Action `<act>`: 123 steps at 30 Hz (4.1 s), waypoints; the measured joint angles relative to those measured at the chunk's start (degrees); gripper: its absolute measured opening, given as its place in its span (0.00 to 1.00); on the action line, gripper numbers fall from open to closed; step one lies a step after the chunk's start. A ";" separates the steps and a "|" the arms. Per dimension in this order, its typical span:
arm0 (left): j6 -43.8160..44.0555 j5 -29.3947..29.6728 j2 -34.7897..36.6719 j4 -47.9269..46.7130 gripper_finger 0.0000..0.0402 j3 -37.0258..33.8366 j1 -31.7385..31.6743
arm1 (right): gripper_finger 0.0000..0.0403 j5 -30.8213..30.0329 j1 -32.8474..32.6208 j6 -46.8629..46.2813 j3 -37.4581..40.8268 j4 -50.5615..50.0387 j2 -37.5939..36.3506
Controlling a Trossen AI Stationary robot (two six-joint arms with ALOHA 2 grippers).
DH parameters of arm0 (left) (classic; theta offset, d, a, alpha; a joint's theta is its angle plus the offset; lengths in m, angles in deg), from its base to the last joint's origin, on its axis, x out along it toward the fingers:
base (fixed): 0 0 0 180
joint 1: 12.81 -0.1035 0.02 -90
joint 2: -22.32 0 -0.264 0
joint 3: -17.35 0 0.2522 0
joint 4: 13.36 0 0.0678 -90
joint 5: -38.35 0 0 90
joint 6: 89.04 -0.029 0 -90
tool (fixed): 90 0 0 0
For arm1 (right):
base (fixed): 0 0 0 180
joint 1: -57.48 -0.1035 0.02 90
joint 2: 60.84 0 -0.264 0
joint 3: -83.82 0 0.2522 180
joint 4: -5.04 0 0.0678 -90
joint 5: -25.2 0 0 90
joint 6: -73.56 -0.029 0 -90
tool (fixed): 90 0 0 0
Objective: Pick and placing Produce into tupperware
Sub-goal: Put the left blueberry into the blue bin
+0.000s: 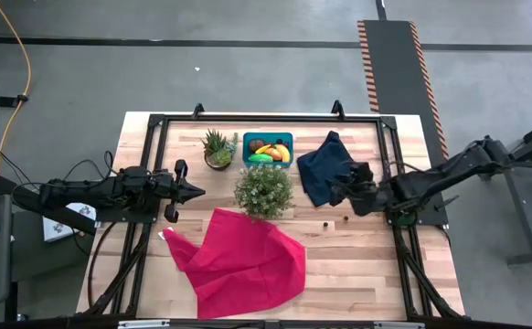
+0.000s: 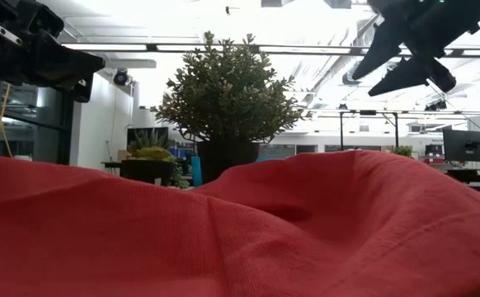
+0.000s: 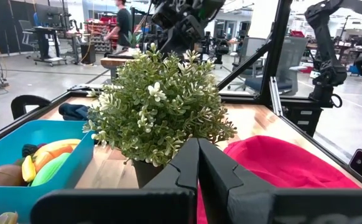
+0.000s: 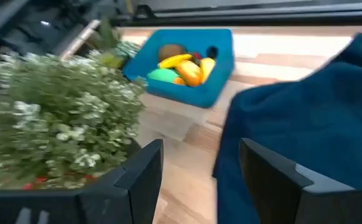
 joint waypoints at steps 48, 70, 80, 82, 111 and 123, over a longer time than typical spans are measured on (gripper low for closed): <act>0.00 0.00 0.00 0.02 0.00 0.00 -0.02 | 0.44 -0.58 -17.02 -65.80 -27.26 -48.28 39.27; 0.01 0.00 0.00 0.02 0.00 0.00 -0.01 | 0.38 1.51 -18.87 -65.05 -29.74 -47.37 43.66; 0.02 0.00 0.00 0.02 0.00 0.00 -0.02 | 0.36 -1.62 -23.00 -53.88 -35.83 -49.23 43.66; 0.00 0.00 0.00 0.02 0.00 0.00 -0.02 | 0.36 -2.70 -24.38 -51.96 -36.47 -49.60 43.64; 0.00 0.00 0.00 0.00 0.00 0.00 -0.02 | 0.36 -15.10 -45.39 -59.63 -24.27 -48.75 43.58; 0.00 0.00 0.00 0.02 0.00 0.00 0.00 | 0.36 -15.07 -43.56 -55.92 -12.18 -34.79 43.58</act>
